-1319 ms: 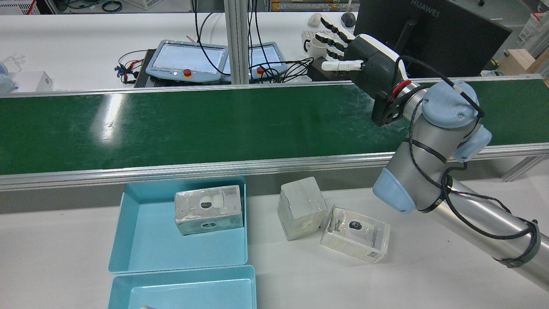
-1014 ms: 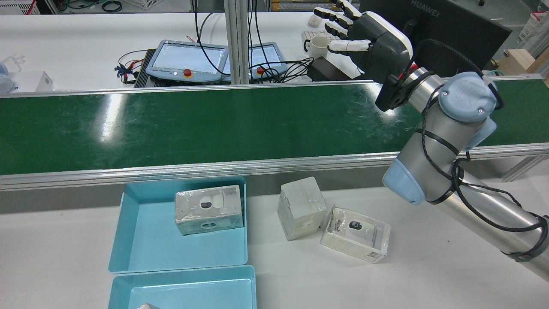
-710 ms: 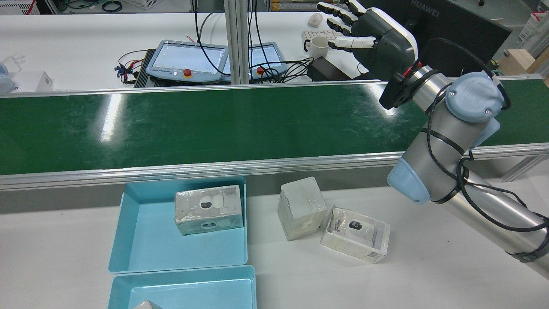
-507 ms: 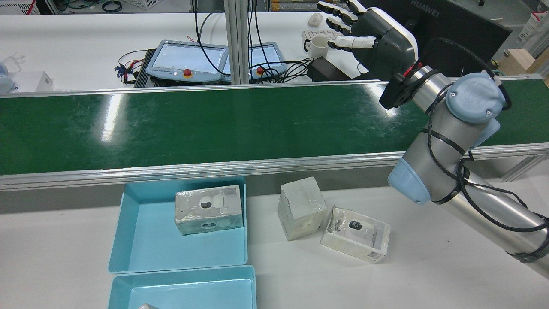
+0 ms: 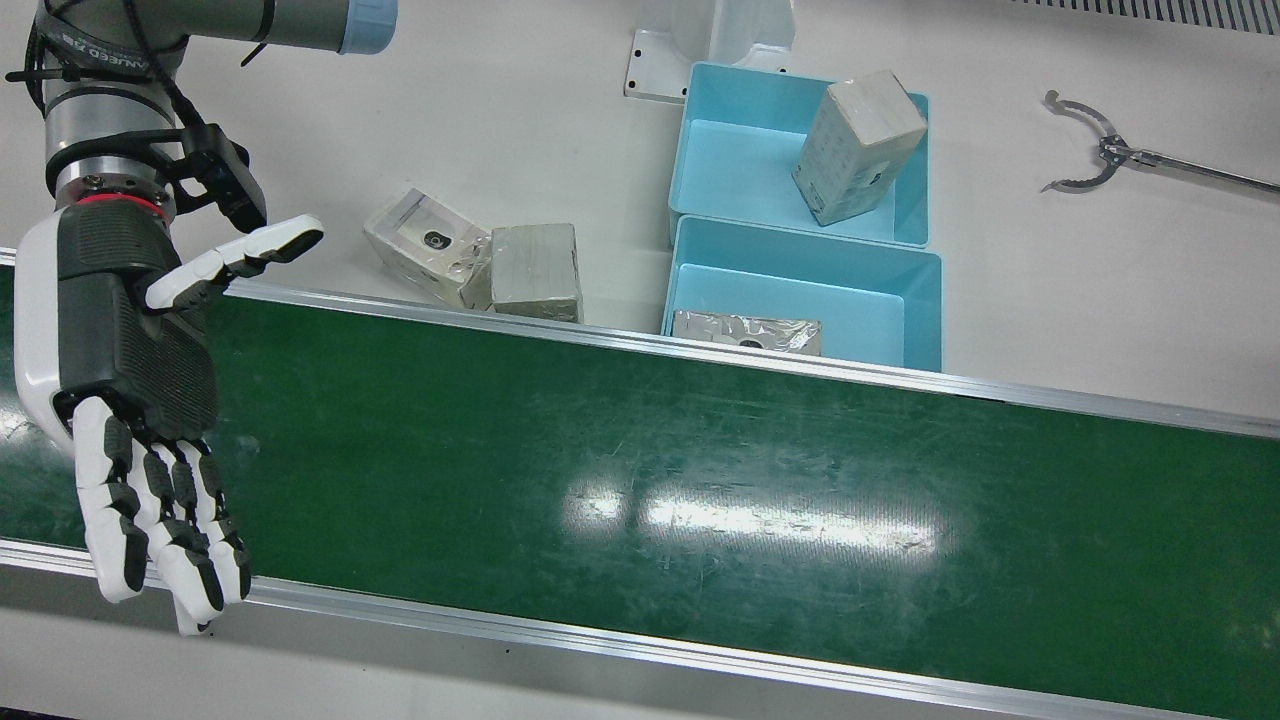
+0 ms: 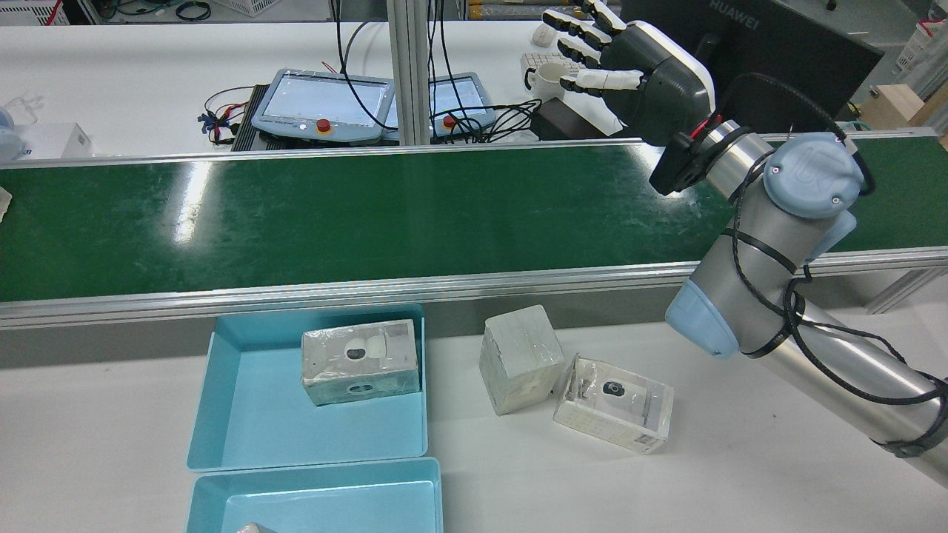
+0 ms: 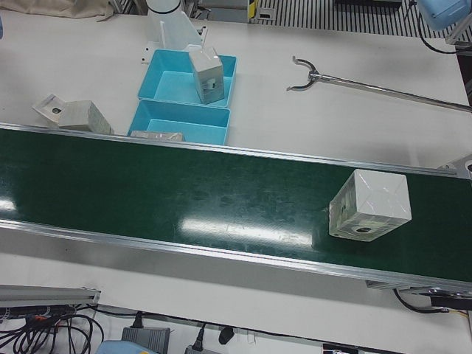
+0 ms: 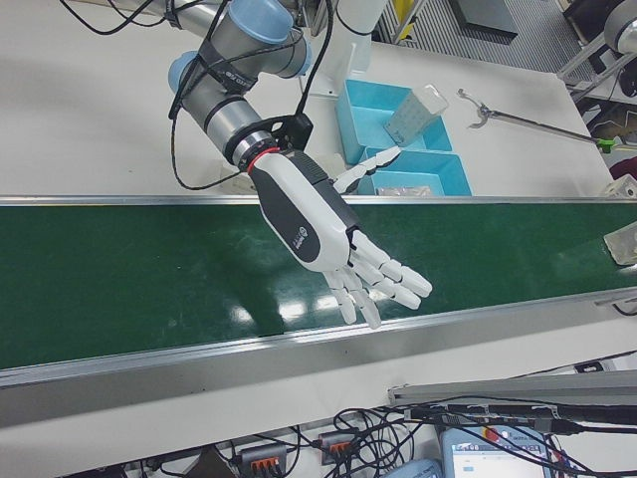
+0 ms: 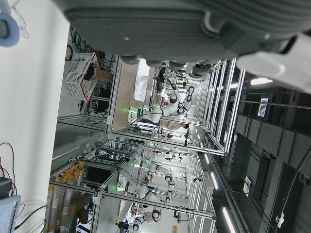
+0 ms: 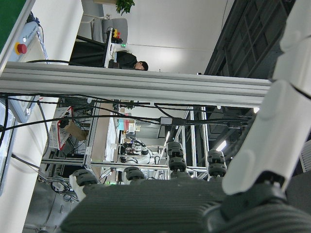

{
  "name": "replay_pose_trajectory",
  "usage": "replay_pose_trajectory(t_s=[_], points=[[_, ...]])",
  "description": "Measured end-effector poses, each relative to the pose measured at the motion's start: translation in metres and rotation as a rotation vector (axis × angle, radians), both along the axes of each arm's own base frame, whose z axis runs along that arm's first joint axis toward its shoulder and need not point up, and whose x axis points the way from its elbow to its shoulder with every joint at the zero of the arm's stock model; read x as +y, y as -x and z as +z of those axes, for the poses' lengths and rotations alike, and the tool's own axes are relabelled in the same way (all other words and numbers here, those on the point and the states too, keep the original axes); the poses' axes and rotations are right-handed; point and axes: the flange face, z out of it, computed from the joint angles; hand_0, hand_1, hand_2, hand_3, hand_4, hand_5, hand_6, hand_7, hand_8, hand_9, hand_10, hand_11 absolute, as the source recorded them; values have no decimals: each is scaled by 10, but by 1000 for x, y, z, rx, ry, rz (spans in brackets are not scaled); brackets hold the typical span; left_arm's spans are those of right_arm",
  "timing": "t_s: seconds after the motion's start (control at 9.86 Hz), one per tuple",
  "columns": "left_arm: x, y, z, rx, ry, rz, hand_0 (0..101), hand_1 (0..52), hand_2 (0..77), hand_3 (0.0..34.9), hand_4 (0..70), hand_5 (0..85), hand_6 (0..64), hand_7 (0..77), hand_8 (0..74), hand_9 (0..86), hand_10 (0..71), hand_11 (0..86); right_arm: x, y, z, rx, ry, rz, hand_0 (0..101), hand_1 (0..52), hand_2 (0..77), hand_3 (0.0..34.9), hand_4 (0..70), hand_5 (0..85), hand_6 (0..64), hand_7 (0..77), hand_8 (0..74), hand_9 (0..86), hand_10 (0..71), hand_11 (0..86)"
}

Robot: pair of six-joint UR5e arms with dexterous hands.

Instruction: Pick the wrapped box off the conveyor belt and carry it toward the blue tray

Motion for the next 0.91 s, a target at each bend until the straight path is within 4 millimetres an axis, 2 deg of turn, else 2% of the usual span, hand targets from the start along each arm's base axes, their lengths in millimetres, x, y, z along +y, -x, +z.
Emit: replay_pose_trajectory(t_s=[0.51, 0.91], points=[[0, 0, 0, 0, 0, 0, 0, 0, 11, 0, 0, 5, 0, 5, 5, 5, 0, 0, 2, 2, -1, -3, -3, -4, 398, 82, 93, 301, 0, 98, 0, 104, 0, 27, 22, 38], [0, 0, 0, 0, 0, 0, 0, 0, 5, 0, 0, 5, 0, 5, 5, 0, 0, 0, 3, 5, -2, -5, -4, -9, 398, 82, 104, 301, 44, 115, 0, 114, 0, 27, 22, 38]])
